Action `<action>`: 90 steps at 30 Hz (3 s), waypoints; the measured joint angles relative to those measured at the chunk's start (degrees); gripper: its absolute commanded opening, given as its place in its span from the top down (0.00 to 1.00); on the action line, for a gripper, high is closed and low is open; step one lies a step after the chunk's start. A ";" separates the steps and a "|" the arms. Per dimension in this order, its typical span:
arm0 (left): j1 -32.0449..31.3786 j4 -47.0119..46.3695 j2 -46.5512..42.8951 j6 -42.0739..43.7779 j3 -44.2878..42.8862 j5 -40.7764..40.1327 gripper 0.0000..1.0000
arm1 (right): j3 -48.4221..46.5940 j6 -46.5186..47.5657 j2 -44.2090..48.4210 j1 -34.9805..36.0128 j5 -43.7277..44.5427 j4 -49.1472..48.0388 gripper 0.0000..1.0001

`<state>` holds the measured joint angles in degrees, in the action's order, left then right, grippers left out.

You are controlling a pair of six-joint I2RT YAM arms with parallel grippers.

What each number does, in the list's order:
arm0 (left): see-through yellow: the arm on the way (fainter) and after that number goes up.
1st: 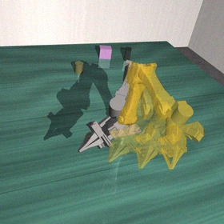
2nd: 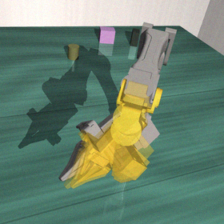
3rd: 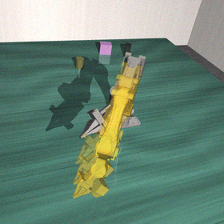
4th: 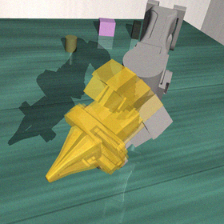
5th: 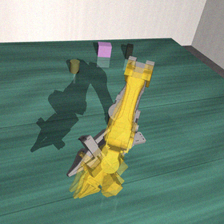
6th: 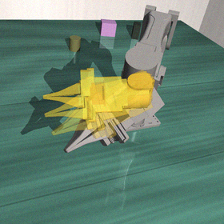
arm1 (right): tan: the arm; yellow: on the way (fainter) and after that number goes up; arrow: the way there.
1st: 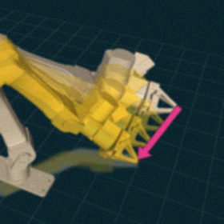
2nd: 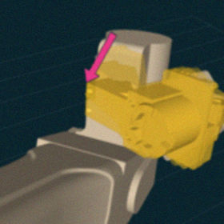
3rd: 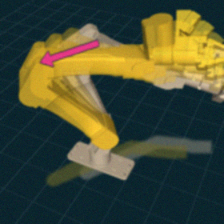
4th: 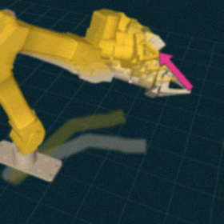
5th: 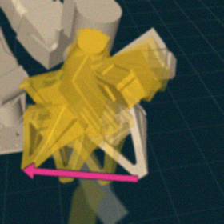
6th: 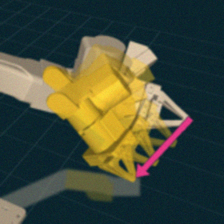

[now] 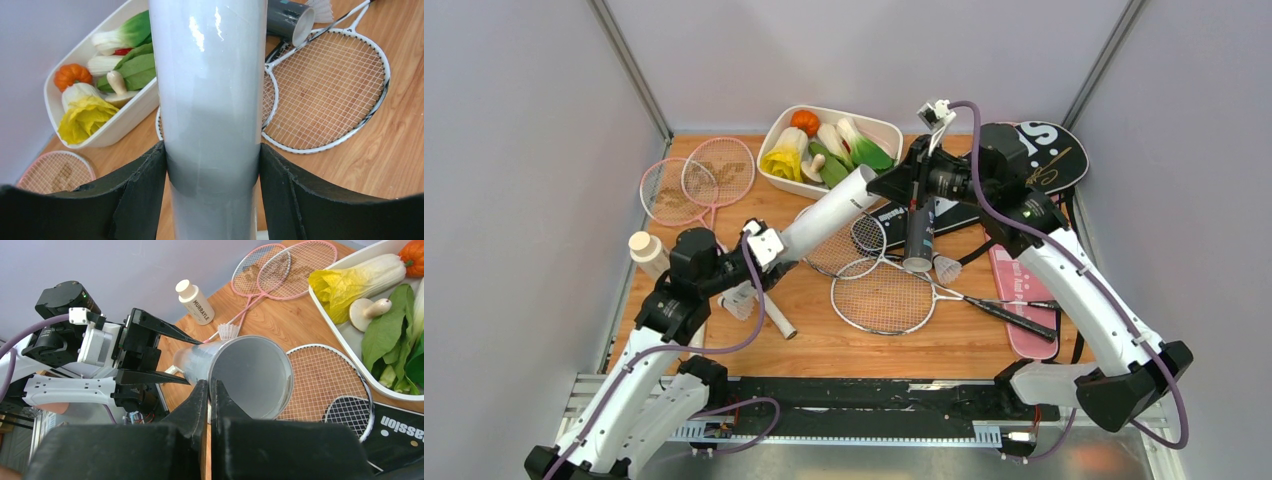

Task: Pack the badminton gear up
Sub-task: Open the lid of the shuttle tube, then place the lid at the center of the board, then pick up the shuttlecock at the center of the board.

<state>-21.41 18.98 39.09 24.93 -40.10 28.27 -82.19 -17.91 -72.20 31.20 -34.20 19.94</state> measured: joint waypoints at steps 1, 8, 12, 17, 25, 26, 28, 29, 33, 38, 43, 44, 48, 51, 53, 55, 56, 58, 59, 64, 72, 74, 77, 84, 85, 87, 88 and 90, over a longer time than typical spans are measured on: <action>-0.04 -0.55 -0.11 0.11 0.07 -0.02 1.00 | 0.00 0.00 0.17 -0.48 -0.31 0.22 1.00; -0.35 -3.61 -0.74 0.98 0.33 -0.22 1.00 | 0.00 -0.11 1.01 -2.99 -2.16 0.76 1.00; -0.39 -4.26 -0.79 1.46 0.61 -0.31 1.00 | 0.00 -0.28 1.09 -3.45 -3.19 0.76 1.00; -0.66 -5.77 -1.66 2.54 1.75 -0.55 1.00 | -1.01 -0.87 1.09 -4.94 -6.29 2.05 1.00; 0.44 -1.09 -2.84 4.15 5.16 -7.08 1.00 | -5.57 -2.43 1.60 -9.18 -11.43 0.13 1.00; 0.44 -0.66 -2.80 4.17 5.18 -7.37 1.00 | -5.57 -2.54 1.70 -9.18 -11.43 0.13 1.00; 0.44 -0.61 -2.67 4.17 5.18 -7.61 1.00 | -5.16 -2.60 1.95 -9.16 -11.28 -0.13 1.00; 0.44 -0.61 -2.64 4.15 5.18 -7.69 1.00 | -4.55 -2.60 2.21 -9.16 -10.99 -0.31 1.00; 0.44 -0.85 -2.84 3.41 5.09 -8.52 1.00 | 1.51 -2.84 4.17 -9.14 -7.78 -1.01 1.00; 0.44 -3.08 -5.64 1.88 5.07 -10.99 1.00 | 12.24 -3.13 5.11 -7.45 -0.72 -0.85 1.00; 0.44 -11.67 -14.16 0.52 6.32 -9.62 1.00 | 21.03 -3.67 1.75 2.43 9.49 0.02 0.99; 0.44 -13.38 -15.43 0.37 7.30 -8.59 1.00 | 21.97 -3.87 0.92 4.50 12.24 -0.66 0.99; 0.44 -17.75 -20.92 -1.31 12.70 -2.38 1.00 | 26.10 -4.50 -4.13 11.13 21.22 -2.08 0.96; 0.44 -17.81 -22.67 -2.56 15.54 1.27 1.00 | 29.09 -4.85 -8.07 14.97 27.39 -1.81 0.93; 0.44 -17.70 -24.26 -3.39 17.18 2.45 1.00 | 30.25 -5.42 -9.70 16.31 30.97 -1.68 0.85; 0.44 -18.01 -26.69 -4.87 18.91 3.02 1.00 | 30.58 -6.34 -10.47 16.92 33.70 -1.73 0.74; 0.44 -18.08 -27.67 -5.60 19.52 3.28 1.00 | 30.60 -6.93 -10.54 17.16 34.97 -1.81 0.68; 0.44 -18.18 -28.76 -6.64 20.00 3.91 1.00 | 30.60 -8.04 -10.40 17.31 36.59 -1.97 0.60; 0.44 -18.21 -29.07 -7.06 20.02 4.28 1.00 | 30.67 -8.57 -10.23 17.40 37.35 -2.01 0.59; 0.44 -18.47 -29.35 -8.61 20.02 5.49 1.00 | 31.95 -11.47 -5.03 17.42 40.52 -1.70 0.57; 0.44 -18.45 -29.29 -11.23 20.00 7.56 1.00 | 37.66 -20.79 12.28 12.74 48.35 -1.60 0.59; 0.44 -18.29 -29.22 -11.98 19.98 8.37 1.00 | 40.37 -22.99 16.41 10.21 50.29 -1.57 0.58; 0.44 -18.10 -29.24 -12.50 19.91 9.66 1.00 | 45.16 -26.32 21.57 4.61 51.28 -1.33 0.58; 0.44 -17.97 -29.16 -12.50 19.91 11.93 1.00 | 52.26 -31.78 24.65 -7.52 49.86 -1.46 0.55; 0.44 -17.99 -29.09 -12.52 19.91 12.07 1.00 | 52.70 -32.13 24.50 -8.09 49.44 -1.73 0.55; 0.44 -18.03 -28.89 -12.52 19.91 12.24 1.00 | 54.29 -33.14 23.98 -9.55 48.04 -3.85 0.55; 0.44 -18.01 -28.72 -12.52 19.91 12.26 1.00 | 55.39 -33.77 23.54 -10.36 47.06 -5.35 0.55; 0.44 -17.97 -28.44 -12.52 19.91 12.28 1.00 | 57.20 -35.06 22.18 -11.78 45.53 -7.65 0.55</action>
<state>-20.97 1.02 10.66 12.40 -20.18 40.56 -24.99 -52.97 -50.02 19.42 11.33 12.29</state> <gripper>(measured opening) 0.690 0.447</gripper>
